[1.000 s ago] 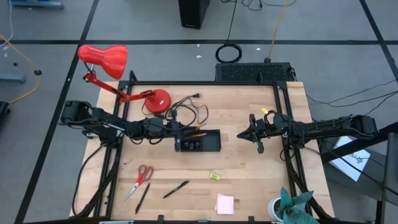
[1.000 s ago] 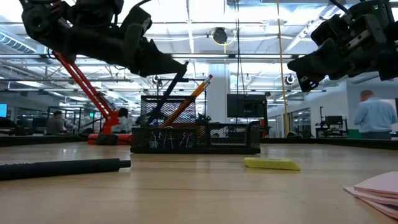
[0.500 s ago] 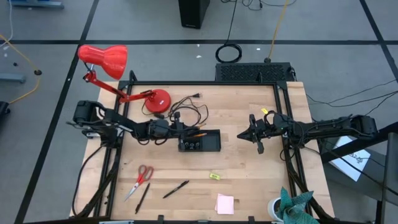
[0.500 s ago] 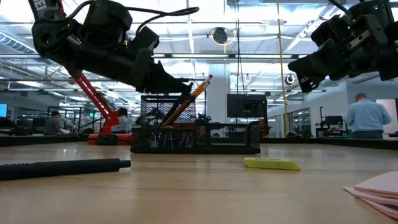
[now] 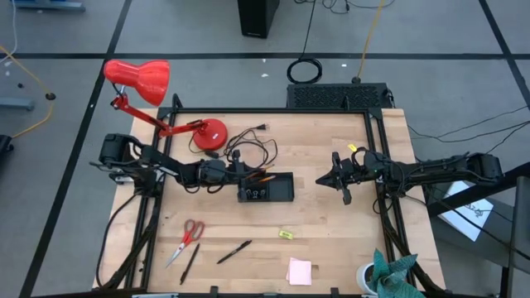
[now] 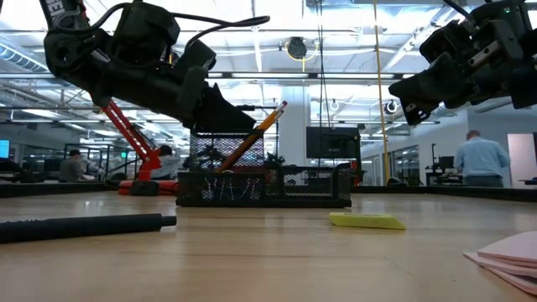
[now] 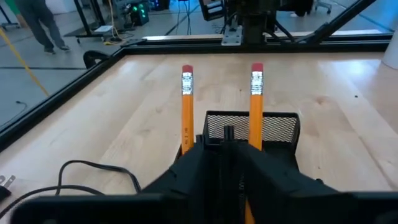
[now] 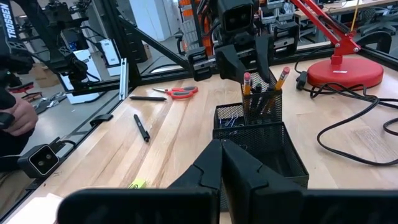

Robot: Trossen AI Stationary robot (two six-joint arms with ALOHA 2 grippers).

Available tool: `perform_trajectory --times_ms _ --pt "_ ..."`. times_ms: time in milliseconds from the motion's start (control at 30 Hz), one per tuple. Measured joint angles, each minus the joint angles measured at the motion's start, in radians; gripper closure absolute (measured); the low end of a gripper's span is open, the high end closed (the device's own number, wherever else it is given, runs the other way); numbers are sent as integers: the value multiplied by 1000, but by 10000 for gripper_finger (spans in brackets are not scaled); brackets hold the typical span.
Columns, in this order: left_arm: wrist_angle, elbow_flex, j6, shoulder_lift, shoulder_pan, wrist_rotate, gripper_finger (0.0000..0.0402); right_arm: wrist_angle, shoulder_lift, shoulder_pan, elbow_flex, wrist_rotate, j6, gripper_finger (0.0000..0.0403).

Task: Pick and place office supplies into organizer
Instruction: Put the black pen into the desk organizer

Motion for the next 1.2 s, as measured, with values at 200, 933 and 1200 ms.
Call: perform_trajectory --times_ms 200,933,1200 --pt "0 10 29 -20 -4 0 231 -9 0 0 0 0 0 399" --pt "-1348 617 -653 13 -504 -170 295 -18 0 0 0 0 0 399" --pt "-1316 624 -880 162 -555 -21 236 -14 0 0 0 1 0 399"
